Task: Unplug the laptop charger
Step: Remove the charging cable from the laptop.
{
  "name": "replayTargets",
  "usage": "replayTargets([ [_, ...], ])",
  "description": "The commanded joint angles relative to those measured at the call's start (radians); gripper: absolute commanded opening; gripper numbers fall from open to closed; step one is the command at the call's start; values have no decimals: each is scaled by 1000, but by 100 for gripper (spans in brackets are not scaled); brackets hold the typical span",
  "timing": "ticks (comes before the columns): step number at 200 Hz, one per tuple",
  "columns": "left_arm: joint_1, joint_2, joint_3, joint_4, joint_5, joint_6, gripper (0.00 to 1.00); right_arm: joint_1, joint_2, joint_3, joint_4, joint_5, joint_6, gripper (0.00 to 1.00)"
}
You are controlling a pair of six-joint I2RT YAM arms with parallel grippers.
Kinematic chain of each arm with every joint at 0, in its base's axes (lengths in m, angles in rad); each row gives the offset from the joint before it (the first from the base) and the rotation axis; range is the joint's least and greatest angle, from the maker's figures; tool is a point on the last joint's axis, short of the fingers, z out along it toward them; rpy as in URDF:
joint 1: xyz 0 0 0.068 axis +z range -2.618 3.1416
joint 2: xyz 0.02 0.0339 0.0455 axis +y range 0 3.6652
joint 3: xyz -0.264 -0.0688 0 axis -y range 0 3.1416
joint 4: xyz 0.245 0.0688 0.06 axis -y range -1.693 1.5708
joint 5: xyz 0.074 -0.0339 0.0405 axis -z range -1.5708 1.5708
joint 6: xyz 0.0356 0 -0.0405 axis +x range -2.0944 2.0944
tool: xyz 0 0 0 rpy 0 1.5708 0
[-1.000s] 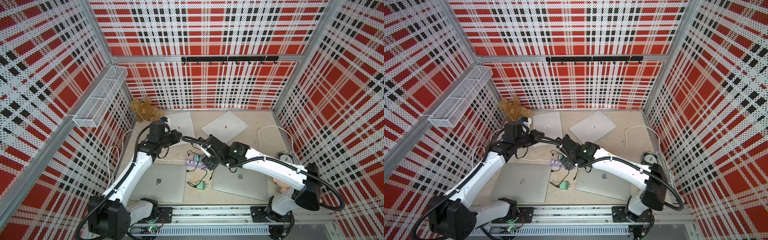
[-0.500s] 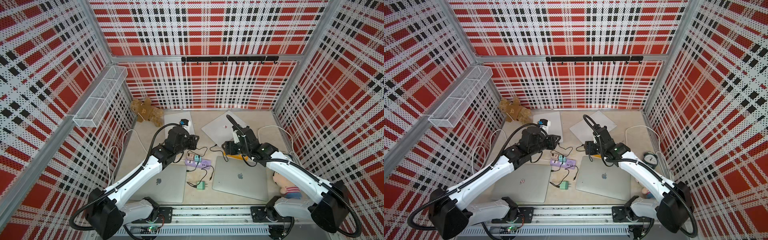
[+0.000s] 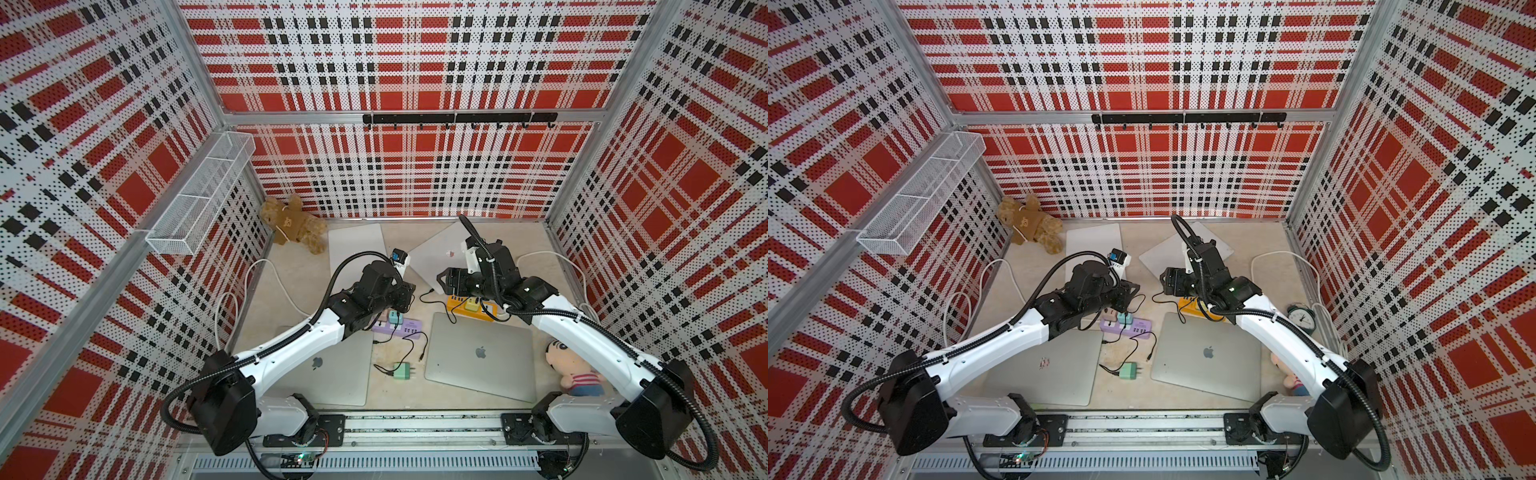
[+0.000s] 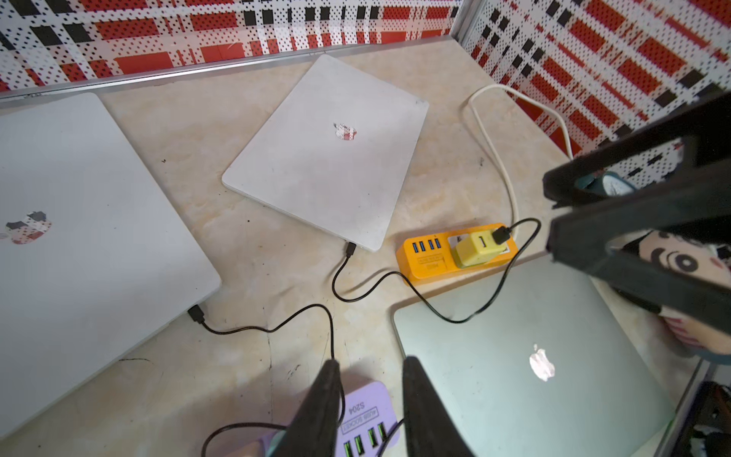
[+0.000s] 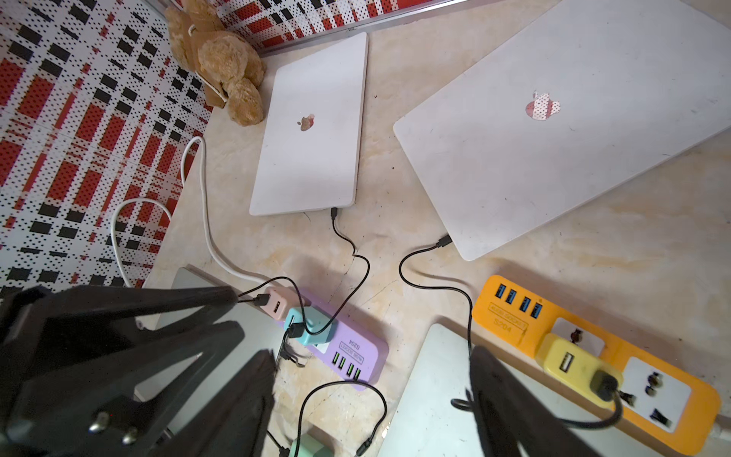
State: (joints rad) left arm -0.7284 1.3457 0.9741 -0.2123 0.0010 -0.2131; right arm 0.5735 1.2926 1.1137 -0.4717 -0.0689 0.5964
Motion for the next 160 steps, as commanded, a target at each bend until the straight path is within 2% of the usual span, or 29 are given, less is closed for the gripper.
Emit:
replayTargets([
  [1,-10,51,33,34,-10,82,31,-25,9,-1,51,30,34,81],
  [58,-22,336,123,63,66,84,33,-172,56,-75,174,-67,77,80],
  [116,-17,636,398,-47,40,117,33,-273,210,-25,222,-174,47,78],
  [160,18,762,533,-84,78,139,33,-332,312,8,271,-251,47,77],
])
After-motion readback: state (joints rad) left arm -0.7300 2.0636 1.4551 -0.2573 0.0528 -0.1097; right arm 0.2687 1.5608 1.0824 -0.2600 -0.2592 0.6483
